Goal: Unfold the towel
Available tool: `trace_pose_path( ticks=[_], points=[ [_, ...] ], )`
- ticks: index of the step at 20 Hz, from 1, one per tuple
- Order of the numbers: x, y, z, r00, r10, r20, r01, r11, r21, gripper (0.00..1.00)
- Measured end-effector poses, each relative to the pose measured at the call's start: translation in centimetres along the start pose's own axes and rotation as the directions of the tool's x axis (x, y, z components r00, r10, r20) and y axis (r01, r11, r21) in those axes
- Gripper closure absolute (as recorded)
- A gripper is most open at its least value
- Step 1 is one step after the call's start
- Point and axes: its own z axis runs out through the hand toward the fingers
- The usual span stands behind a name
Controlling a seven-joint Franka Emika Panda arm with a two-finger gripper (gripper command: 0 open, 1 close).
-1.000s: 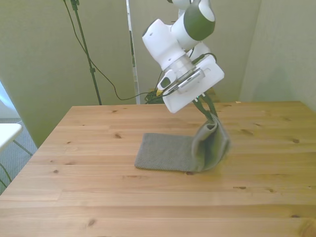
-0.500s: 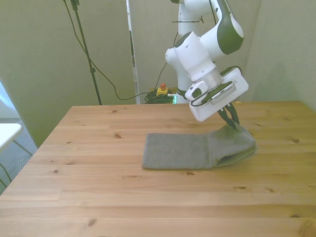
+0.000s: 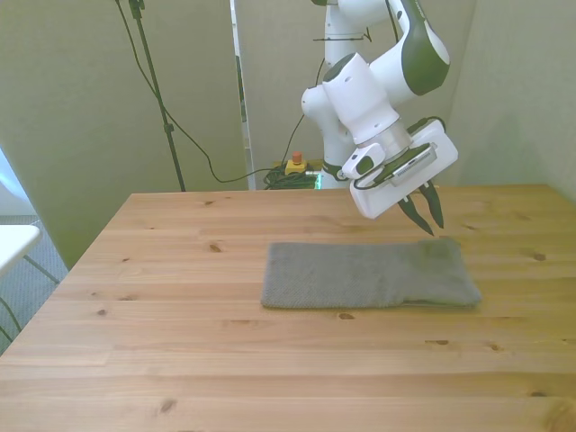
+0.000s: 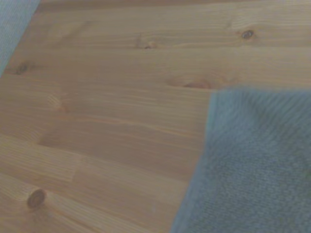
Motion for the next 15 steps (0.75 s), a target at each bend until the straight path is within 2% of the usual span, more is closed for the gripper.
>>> trace_pose_path(
  ticks=[3, 6, 9, 12, 15],
  points=[
    [-0.2, -0.8, -1.4, 1.0, -0.007, -0.022, 0.007, 1.0, -0.006, 0.0],
    [-0.1, -1.4, -2.9, 0.993, 0.041, -0.108, -0.053, 0.993, -0.108, 0.0],
    [-0.8, -1.0, -2.4, 0.978, 0.07, -0.198, -0.114, 0.968, -0.223, 0.0],
    [-2.5, 1.1, -3.2, 0.957, 0.098, -0.273, -0.192, 0.919, -0.343, 0.0],
    [-5.3, 2.3, -7.2, 0.93, 0.157, -0.333, -0.305, 0.834, -0.459, 0.0]
  ],
)
